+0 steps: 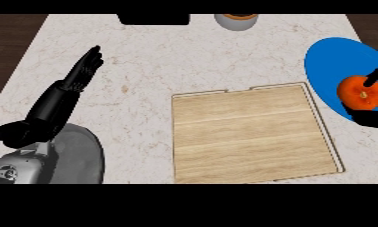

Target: Pick the squash from the tray and place it in the plate

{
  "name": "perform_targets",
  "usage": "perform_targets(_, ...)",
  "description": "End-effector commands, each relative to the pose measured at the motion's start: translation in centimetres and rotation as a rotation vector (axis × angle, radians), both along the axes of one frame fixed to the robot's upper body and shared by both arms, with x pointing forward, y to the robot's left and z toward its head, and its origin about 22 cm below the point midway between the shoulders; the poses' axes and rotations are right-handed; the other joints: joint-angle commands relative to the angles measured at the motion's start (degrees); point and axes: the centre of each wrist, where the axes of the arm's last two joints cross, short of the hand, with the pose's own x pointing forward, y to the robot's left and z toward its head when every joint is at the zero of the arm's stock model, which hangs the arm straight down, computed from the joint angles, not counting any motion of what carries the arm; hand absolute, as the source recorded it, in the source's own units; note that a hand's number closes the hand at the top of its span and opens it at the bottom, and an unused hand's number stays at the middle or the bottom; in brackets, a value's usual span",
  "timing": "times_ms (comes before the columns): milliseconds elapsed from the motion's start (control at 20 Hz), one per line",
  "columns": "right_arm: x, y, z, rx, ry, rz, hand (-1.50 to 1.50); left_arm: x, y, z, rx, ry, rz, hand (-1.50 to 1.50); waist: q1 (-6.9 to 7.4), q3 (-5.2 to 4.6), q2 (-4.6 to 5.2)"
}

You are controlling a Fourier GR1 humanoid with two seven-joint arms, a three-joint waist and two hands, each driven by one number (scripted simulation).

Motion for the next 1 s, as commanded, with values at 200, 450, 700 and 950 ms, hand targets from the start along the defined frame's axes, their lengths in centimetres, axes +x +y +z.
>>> perform_targets(200, 4.7, -5.3, -2.6, 0.019, 0.133, -0.067, 1.50, 0.2, -1.1, -0.2, 0.001, -0.002, -0.023, 0.00, 0.79, 0.04, 0.28)
perform_targets(450, 5.8, -5.9, -5.9, 0.040, 0.340, -0.168, -1.50, -0.1, -1.2, -0.9, -0.006, 0.005, -0.024, 0.00, 1.57, 0.06, 0.49)
perform_targets(700, 6.9, -6.3, -8.2, 0.056, 0.252, -0.121, -1.50, 0.9, -0.9, 0.1, 0.000, -0.007, -0.029, 0.00, 1.51, 0.15, 0.60)
perform_targets(950, 6.9, -8.4, -6.3, 0.147, 0.133, -0.026, -1.50, 1.1, -0.2, 1.2, 0.006, -0.009, -0.009, 0.00, 0.90, 0.15, 0.46)
